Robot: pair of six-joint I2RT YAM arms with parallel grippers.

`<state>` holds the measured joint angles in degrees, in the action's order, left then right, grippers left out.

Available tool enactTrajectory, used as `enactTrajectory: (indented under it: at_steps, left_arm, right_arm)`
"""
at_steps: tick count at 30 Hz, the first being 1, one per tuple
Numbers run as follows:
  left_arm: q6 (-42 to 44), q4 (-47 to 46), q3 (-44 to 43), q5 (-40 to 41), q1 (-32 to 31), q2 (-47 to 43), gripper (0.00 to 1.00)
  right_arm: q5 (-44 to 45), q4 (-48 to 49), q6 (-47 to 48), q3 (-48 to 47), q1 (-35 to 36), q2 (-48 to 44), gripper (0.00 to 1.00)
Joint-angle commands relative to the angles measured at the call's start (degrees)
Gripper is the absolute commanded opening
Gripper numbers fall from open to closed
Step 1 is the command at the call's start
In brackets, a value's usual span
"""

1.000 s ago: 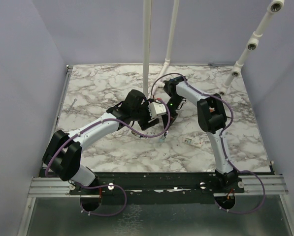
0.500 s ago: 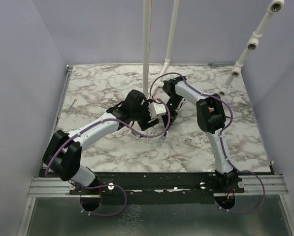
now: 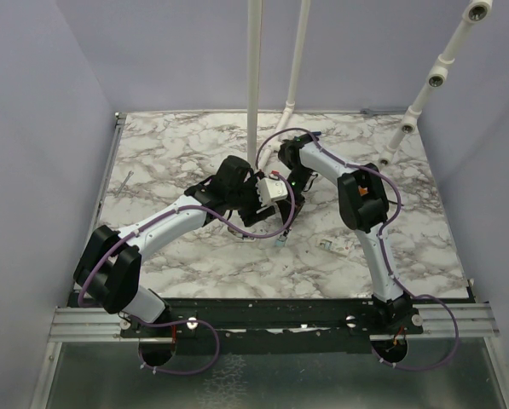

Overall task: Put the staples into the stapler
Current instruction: Adjust the stapler at the center of the board.

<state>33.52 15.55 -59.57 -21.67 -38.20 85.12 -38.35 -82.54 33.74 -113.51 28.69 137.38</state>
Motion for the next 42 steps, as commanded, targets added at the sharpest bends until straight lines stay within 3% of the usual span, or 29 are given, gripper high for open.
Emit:
enactTrajectory:
  at_steps: [1, 30, 42]
  left_arm:
    - [0.65, 0.27, 0.16, -1.06, 0.35, -1.3, 0.7]
    - [0.62, 0.26, 0.38, -1.09, 0.31, -1.34, 0.7]
    - [0.63, 0.22, 0.5, -1.16, 0.32, -1.88, 0.7]
  right_arm:
    - [1.39, -1.29, 1.68, 0.28, 0.84, -0.52, 0.03]
    - [1.87, -1.23, 2.15, 2.51, 1.2, -2.52, 0.03]
    - [1.49, 1.69, -3.02, 7.55, 0.55, -6.59, 0.03]
